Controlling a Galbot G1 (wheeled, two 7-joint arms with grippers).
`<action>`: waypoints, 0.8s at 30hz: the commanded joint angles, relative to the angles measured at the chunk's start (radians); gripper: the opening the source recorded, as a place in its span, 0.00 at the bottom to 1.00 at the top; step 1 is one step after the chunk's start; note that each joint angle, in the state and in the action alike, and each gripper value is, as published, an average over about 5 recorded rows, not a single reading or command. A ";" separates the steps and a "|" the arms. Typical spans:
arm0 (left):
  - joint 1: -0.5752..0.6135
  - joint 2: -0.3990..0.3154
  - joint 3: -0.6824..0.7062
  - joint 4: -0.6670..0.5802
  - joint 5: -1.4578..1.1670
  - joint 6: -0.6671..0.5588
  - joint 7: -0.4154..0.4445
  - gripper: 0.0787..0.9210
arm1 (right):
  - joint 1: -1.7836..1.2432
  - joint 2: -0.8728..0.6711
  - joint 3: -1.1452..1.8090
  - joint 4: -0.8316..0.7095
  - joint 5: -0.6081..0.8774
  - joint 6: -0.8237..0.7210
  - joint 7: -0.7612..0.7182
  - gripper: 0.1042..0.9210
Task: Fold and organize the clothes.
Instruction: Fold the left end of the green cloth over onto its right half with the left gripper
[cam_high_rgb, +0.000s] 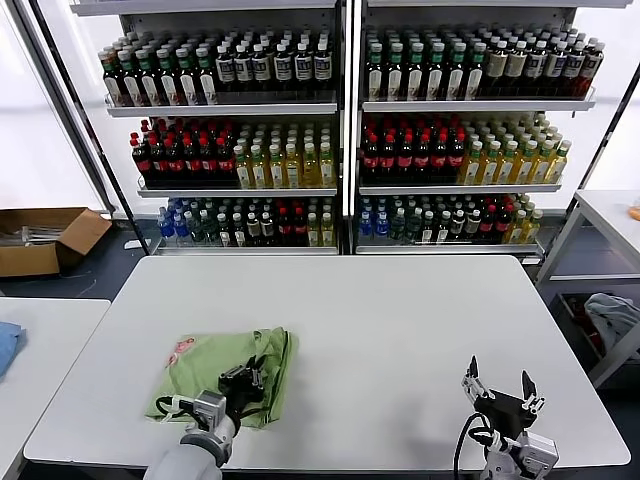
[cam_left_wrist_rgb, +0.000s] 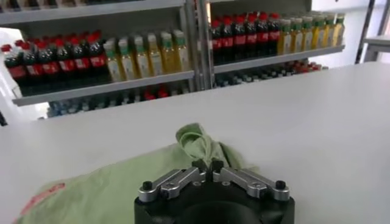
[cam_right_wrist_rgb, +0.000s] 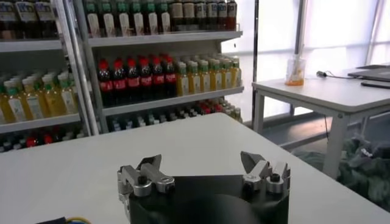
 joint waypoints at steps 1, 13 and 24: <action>0.010 -0.074 0.082 0.142 0.071 -0.128 0.004 0.14 | -0.006 0.003 -0.009 -0.011 -0.008 0.003 0.000 0.88; 0.056 -0.113 0.131 -0.012 -0.130 -0.253 -0.023 0.55 | 0.011 -0.007 -0.036 -0.052 -0.013 0.004 -0.004 0.88; 0.025 0.013 -0.136 -0.174 -0.239 -0.195 -0.045 0.87 | 0.042 -0.020 -0.065 -0.071 -0.017 -0.002 -0.007 0.88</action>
